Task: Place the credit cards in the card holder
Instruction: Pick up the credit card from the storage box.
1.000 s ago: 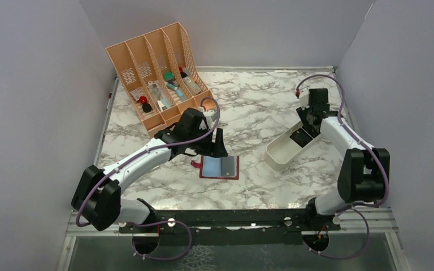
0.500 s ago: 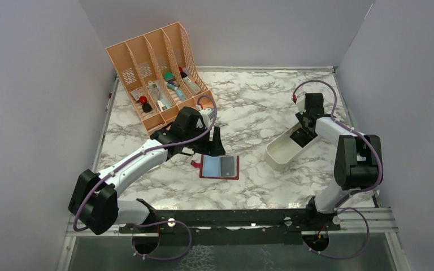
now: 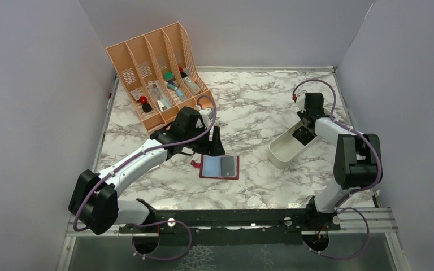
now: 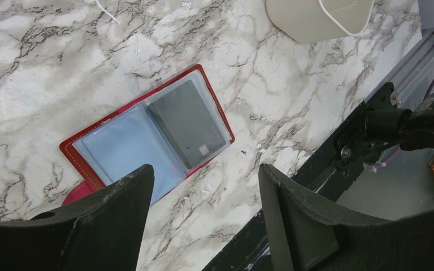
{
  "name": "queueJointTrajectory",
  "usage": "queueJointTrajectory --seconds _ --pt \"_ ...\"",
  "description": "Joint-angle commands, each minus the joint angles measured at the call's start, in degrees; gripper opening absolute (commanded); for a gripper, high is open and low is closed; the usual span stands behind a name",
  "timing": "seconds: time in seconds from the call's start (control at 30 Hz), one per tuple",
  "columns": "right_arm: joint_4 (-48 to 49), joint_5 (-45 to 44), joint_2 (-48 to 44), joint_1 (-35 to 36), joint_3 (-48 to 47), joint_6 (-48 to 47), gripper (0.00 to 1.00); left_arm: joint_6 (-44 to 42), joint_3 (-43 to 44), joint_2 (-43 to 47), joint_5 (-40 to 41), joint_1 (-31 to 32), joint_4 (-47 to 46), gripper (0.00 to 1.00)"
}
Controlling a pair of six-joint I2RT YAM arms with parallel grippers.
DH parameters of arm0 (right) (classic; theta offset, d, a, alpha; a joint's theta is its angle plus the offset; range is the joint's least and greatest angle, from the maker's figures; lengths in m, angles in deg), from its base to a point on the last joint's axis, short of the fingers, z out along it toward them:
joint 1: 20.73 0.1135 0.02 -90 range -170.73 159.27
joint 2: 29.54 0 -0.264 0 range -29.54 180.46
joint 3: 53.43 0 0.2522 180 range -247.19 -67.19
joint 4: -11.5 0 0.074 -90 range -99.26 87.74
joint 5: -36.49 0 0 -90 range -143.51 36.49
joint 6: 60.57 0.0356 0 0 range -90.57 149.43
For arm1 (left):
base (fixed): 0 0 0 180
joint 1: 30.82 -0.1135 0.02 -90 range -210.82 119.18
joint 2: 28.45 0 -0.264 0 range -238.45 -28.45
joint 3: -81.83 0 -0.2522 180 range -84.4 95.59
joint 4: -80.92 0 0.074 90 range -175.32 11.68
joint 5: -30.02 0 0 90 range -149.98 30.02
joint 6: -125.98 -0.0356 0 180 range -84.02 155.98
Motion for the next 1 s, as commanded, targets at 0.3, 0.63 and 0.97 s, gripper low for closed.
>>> queueJointTrajectory --seconds 0.3,0.63,0.97 --pt "4.92 -2.18 -2.18 -0.47 -1.17 -1.22 0.41 -0.33 0.18 0.8 -0.82 -0.37 -0.09 0.71" --pt "5.11 -1.72 -2.51 -0.47 -1.25 -1.54 0.29 0.1 -0.16 0.97 -0.53 -0.37 -0.36 0.71" --pt "-9.53 5.94 -4.33 0.84 -7.06 5.15 0.04 0.37 -0.31 1.6 -0.48 -0.44 -0.45 0.71"
